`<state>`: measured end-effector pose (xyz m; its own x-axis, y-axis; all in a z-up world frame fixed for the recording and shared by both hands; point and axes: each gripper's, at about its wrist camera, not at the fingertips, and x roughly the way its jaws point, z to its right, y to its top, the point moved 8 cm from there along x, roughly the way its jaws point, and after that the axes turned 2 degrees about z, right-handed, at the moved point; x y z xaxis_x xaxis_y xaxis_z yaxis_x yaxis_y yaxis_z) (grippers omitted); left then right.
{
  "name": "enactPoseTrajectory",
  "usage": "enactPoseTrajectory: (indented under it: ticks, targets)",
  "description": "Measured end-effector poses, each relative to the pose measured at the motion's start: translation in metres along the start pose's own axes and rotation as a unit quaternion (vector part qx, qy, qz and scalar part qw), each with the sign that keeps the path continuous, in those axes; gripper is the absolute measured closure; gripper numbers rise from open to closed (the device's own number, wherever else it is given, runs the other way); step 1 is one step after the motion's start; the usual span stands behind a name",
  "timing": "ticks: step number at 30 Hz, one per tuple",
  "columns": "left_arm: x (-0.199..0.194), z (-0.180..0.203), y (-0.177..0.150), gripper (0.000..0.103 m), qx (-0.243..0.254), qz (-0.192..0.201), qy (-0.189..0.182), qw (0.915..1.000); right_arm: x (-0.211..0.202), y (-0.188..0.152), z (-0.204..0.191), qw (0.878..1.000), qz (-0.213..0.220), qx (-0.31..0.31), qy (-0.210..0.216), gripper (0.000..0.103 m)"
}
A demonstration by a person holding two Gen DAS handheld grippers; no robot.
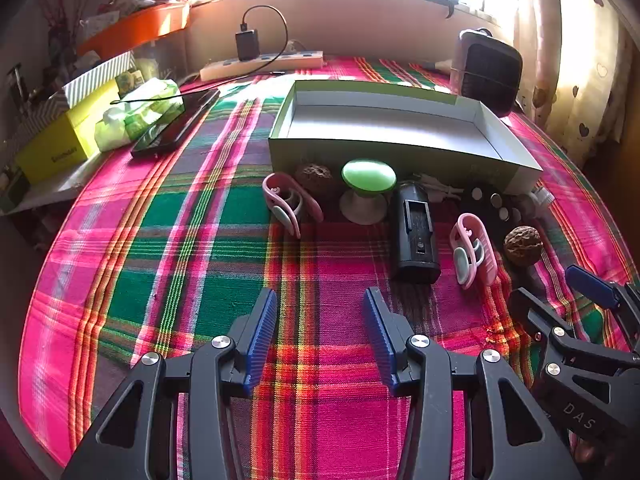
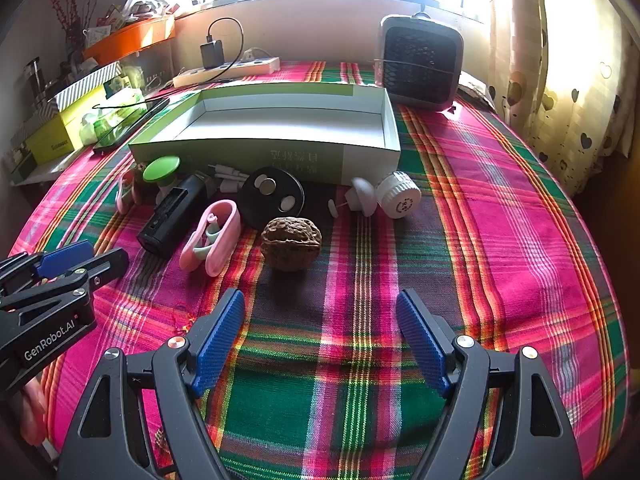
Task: Organize objects
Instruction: 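Move the right tool to the walnut while the left tool approaches the black cylinder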
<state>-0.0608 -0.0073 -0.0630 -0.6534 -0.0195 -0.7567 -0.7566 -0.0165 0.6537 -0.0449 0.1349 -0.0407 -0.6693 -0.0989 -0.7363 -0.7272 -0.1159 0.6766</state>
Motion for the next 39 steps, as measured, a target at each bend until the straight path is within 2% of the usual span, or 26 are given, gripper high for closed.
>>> enactPoseTrajectory:
  ticks: [8,19,27,31,39]
  targets:
    - [0.003,-0.001,0.002,0.060,0.002,-0.004,-0.003,1.0000,0.001,0.000,-0.004,1.000,-0.003,-0.003,0.002,0.025]
    - [0.005,0.000,0.006,0.060,0.013,-0.019,-0.038,0.9990,0.009,0.006,0.001,1.000,-0.012,-0.010,0.010,0.025]
    - [0.006,0.001,0.008,0.060,0.019,-0.017,-0.031,0.9992,0.010,0.008,0.000,1.000,-0.015,-0.010,0.010,0.025]
    - [0.005,0.008,0.010,0.060,0.002,-0.018,-0.073,0.9971,0.012,0.010,0.001,1.000,-0.020,-0.012,0.014,0.025]
    - [0.002,0.025,0.017,0.060,0.014,-0.020,-0.113,0.9933,0.018,0.016,0.002,0.999,-0.028,-0.018,0.015,0.025]
